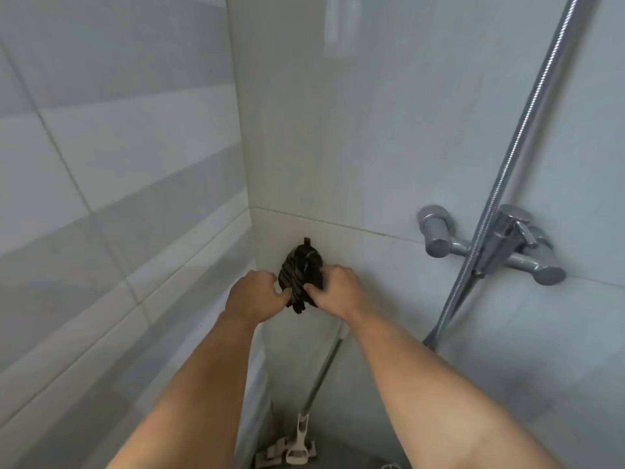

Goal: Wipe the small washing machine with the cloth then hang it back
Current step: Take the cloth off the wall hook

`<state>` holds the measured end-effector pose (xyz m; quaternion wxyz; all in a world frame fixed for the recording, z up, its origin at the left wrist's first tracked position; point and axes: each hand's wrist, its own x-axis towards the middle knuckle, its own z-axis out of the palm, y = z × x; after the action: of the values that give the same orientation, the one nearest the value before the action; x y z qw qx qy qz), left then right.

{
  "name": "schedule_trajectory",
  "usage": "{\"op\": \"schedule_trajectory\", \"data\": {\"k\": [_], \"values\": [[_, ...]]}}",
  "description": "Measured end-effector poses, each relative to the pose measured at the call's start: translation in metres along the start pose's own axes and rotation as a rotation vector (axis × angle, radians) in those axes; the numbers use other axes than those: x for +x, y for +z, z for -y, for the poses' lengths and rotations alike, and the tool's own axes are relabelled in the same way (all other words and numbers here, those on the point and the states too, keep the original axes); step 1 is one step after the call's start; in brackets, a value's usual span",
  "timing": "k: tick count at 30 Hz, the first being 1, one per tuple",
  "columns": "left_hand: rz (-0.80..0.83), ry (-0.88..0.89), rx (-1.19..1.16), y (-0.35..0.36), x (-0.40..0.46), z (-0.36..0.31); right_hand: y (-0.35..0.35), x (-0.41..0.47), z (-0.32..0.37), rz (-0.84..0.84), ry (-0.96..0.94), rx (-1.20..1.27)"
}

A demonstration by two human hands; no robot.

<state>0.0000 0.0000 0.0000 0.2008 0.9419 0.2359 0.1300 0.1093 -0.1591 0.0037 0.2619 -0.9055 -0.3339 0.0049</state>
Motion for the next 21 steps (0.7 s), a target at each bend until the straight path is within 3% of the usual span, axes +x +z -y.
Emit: {"op": "schedule_trajectory", "data": {"k": [3,13,21], "values": [[-0.010,-0.032,-0.077,0.004,0.025,-0.003,0.001,0.023,0.002,-0.091,-0.002,0.013],[0.021,-0.056,-0.412,0.019,0.070,-0.017,0.028,0.048,0.004,-0.133,0.123,0.155],[0.061,-0.129,-0.581,0.000,0.043,-0.029,0.011,0.016,0.007,-0.204,0.106,0.282]]}}
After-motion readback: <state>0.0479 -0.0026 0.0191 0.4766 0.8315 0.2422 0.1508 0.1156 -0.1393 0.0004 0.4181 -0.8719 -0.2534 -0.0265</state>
